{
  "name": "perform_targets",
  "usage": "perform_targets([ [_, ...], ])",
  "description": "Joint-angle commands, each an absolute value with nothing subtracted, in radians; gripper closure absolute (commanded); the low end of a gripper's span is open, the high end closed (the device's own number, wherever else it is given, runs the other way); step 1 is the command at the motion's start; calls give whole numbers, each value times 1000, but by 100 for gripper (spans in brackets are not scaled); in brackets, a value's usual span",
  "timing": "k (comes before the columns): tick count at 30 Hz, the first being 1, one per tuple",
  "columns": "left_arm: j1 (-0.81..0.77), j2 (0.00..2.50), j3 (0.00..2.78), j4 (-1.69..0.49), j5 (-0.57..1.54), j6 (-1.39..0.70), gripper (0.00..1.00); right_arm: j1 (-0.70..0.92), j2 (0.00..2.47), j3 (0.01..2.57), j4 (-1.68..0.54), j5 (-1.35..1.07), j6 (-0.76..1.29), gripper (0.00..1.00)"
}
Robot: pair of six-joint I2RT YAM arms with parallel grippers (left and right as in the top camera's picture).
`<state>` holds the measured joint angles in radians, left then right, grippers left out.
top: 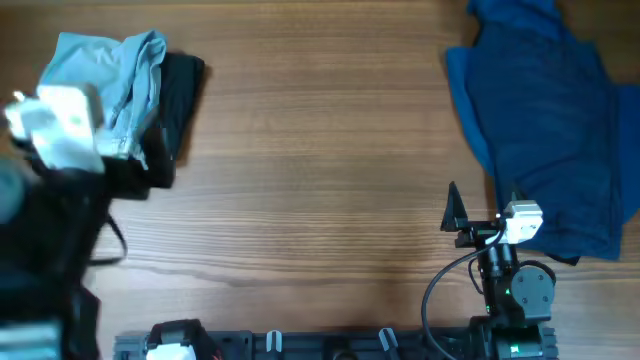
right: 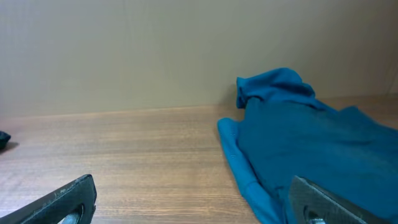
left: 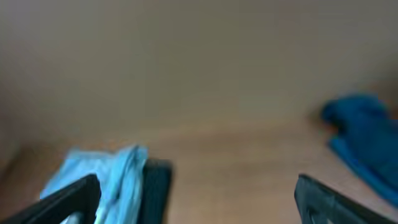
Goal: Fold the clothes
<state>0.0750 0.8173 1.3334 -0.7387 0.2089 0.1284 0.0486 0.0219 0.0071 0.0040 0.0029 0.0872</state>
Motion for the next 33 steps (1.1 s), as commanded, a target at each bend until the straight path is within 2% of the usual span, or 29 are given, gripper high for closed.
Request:
perform_targets([
  [1,70,641,987,-504,316,115,0,46,17,5,7,-9,106,0],
  [7,90,473,519,-73,322,-58,0,46,17,5,7,-9,106,0],
  [10,92,365,338,39,322,-94,0,46,17,5,7,-9,106,0],
  [19,101,87,129,38,310,-94,0,46,17,5,7,-9,106,0],
  [33,101,2,59,126,302,-90,0,46,17,5,7,-9,106,0],
])
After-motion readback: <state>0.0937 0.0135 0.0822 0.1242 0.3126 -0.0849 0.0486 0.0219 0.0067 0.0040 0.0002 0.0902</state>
